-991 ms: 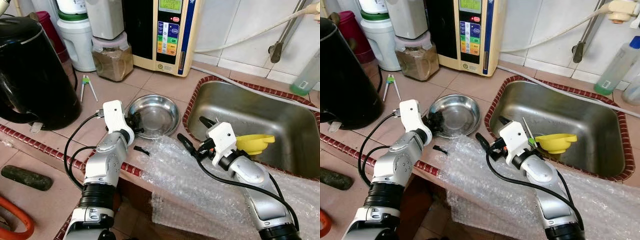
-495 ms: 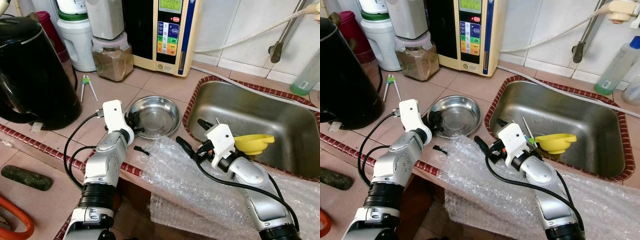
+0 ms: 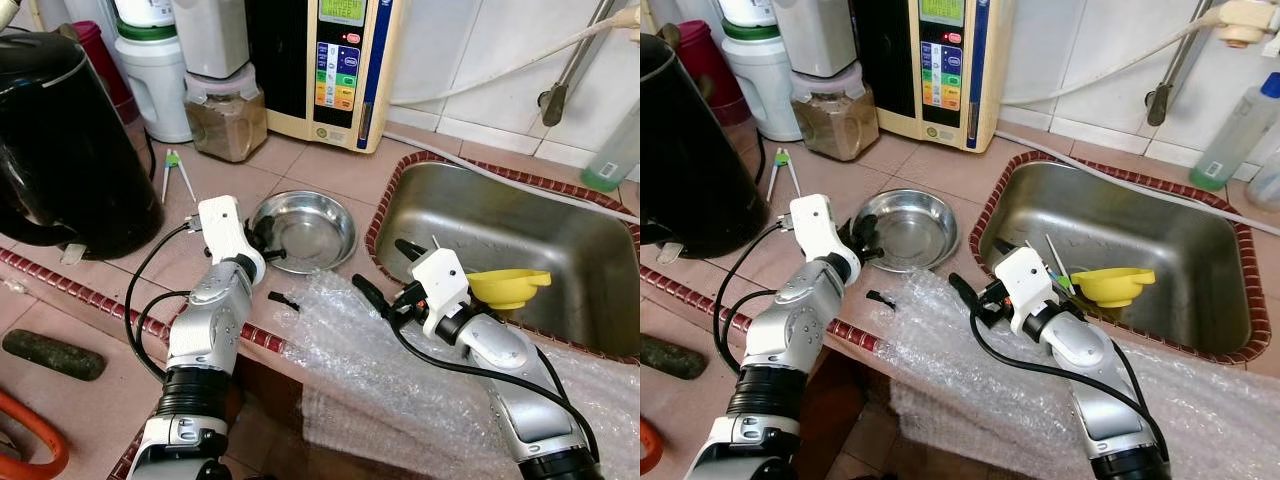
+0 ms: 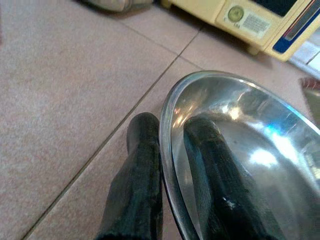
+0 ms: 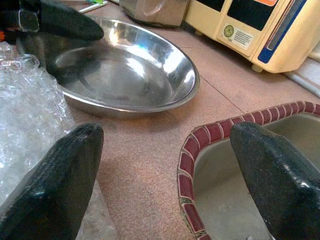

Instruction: Kitchen organization

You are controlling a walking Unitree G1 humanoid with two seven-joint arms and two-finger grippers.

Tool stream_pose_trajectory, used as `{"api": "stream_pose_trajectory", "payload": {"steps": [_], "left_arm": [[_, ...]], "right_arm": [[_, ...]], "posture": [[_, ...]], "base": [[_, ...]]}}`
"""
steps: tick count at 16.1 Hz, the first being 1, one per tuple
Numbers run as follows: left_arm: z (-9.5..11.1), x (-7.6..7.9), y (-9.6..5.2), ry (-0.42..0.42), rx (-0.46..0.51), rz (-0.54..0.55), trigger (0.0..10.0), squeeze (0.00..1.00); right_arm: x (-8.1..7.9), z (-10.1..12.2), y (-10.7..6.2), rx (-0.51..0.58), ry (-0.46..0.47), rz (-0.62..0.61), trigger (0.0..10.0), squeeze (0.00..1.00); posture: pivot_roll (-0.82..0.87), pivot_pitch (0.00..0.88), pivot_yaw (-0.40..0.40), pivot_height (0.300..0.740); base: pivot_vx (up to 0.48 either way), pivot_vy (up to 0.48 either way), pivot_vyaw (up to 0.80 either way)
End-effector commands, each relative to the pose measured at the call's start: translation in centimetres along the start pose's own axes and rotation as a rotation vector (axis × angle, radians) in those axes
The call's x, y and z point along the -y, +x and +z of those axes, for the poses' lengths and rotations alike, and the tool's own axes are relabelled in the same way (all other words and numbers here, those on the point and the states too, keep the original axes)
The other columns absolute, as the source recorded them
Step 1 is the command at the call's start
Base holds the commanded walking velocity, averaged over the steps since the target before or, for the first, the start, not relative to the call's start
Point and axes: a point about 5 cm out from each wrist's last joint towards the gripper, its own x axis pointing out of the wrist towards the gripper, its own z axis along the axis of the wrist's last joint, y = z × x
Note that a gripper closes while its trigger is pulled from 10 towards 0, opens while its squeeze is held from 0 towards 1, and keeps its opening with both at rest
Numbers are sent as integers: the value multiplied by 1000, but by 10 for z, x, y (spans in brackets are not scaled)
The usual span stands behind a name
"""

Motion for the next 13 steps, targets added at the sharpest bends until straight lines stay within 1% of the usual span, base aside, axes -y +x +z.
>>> {"api": "stream_pose_trajectory", "payload": {"steps": [1, 3, 5, 7, 8, 9, 11, 13], "left_arm": [[4, 2, -3, -8, 47, -18, 0, 0], [8, 5, -4, -9, 94, -31, 0, 0], [10, 7, -5, -7, 115, -44, 0, 0], [16, 9, -6, 30, 174, -44, 0, 0], [22, 11, -7, 28, 221, -59, 0, 0], [30, 15, -9, 47, 293, -95, 0, 0], [39, 22, -11, 61, 362, -143, 0, 0], [45, 30, -13, 83, 405, -197, 0, 0]], "right_arm": [[-1, 1, 0, -9, -10, 20, 10000, 0], [0, 2, 0, -4, -6, 9, 10000, 0], [0, 2, 0, -2, -9, 4, 10000, 0], [3, 2, 0, -1, -13, -24, 10000, 0], [6, 2, 0, 0, -16, -51, 10000, 0], [11, 5, -1, 6, -29, -78, 10000, 0], [22, 7, -6, 20, -6, -155, 10000, 0], [26, 7, -7, 30, 9, -200, 10000, 0]], "posture": [[33, 107, -7, 740], [32, 109, -11, 740], [32, 108, -12, 740], [27, 105, -14, 740], [27, 105, -14, 740], [11, 98, -10, 740], [11, 98, -10, 740], [5, 96, -1, 740]], "base": [[0, 0, 0], [0, 0, 0], [0, 0, 0], [0, 0, 0], [0, 0, 0], [0, 0, 0], [0, 0, 0], [0, 0, 0]]}}
